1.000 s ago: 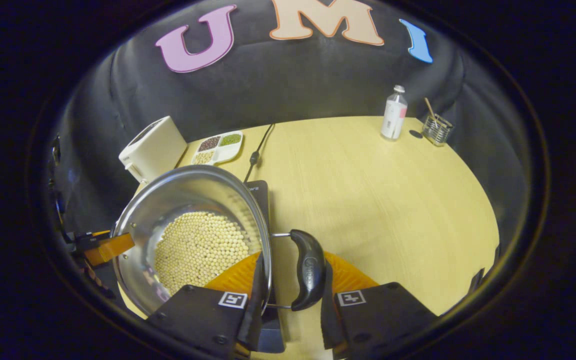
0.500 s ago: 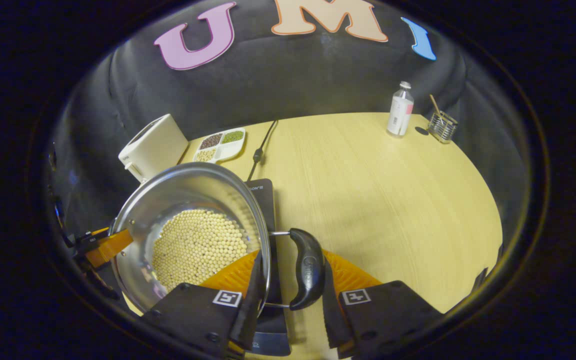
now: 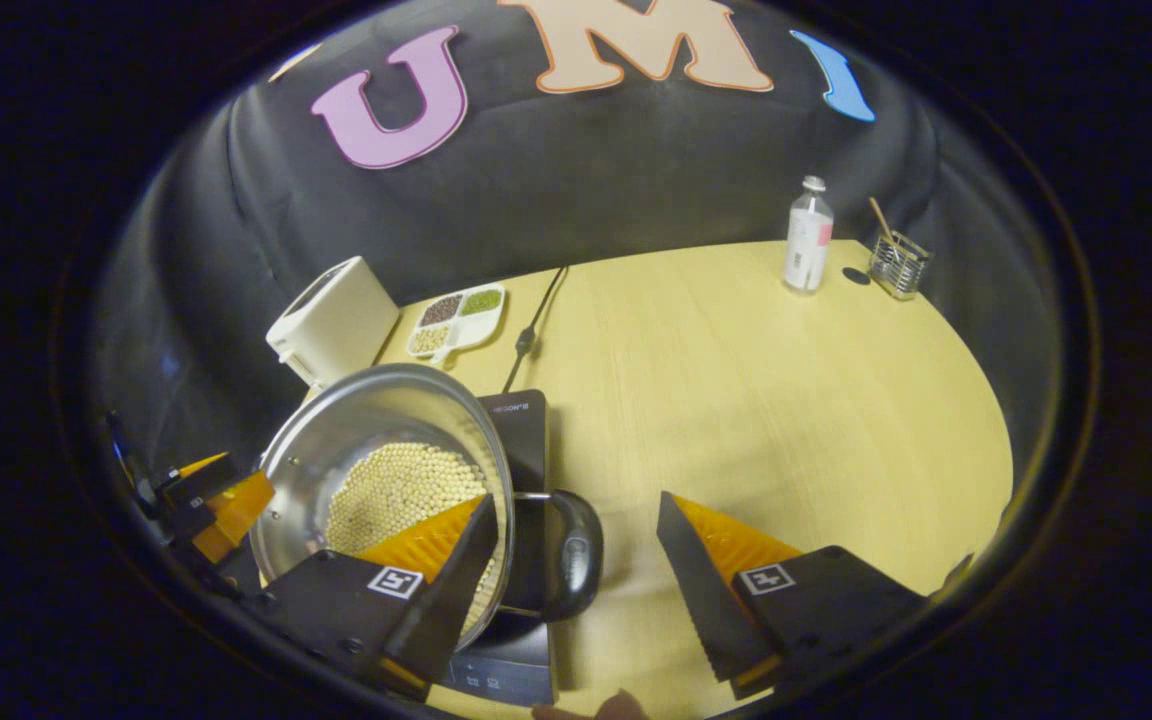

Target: First push the handle of the pot to place it horizontally, then grasp the pot with both hands and set it on the induction cooktop.

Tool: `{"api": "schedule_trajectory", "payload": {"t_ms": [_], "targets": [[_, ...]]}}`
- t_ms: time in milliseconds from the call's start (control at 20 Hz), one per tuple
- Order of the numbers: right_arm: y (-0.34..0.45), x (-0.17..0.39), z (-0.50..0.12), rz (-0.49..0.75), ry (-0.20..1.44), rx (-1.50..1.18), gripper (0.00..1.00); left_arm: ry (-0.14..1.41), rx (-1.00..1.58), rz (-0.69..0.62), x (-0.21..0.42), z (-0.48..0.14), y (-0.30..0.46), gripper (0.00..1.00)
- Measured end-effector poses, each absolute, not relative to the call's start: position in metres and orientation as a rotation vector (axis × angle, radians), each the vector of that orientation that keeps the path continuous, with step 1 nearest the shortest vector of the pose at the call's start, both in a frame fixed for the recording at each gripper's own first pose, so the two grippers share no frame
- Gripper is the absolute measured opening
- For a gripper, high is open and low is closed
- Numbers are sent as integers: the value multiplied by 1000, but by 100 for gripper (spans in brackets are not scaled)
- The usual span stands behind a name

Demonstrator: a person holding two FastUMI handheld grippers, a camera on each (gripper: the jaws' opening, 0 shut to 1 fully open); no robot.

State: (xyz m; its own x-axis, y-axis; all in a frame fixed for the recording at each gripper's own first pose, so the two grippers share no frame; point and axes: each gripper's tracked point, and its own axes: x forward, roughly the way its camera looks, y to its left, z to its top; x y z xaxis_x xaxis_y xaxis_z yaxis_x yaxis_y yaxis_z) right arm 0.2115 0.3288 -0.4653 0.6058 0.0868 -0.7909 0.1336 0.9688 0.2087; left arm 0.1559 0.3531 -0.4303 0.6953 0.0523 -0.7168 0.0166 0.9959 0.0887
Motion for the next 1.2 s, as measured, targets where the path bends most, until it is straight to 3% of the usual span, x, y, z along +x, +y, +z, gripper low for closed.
{"api": "schedule_trajectory", "payload": {"t_ms": [200,500,600,700,750,800,900,1100,1150,1200], "targets": [[311,209,-445,14,863,274,94,767,95,41,147,-404,327,99],[271,195,-419,77,785,245,98,709,72,75,125,-368,262,99],[263,189,-410,98,758,246,94,681,74,92,116,-354,244,99],[249,182,-398,97,735,252,98,661,66,84,106,-339,224,99],[243,179,-385,94,705,257,94,645,65,78,105,-328,216,98],[244,185,-382,91,673,248,98,624,62,78,104,-316,213,98],[227,180,-358,83,613,222,93,563,39,78,103,-287,206,98],[198,154,-311,22,526,223,93,458,9,51,87,-237,196,98],[196,143,-299,11,514,235,97,437,3,51,80,-224,196,98],[197,134,-284,13,488,242,94,404,-6,48,73,-211,193,98]]}}
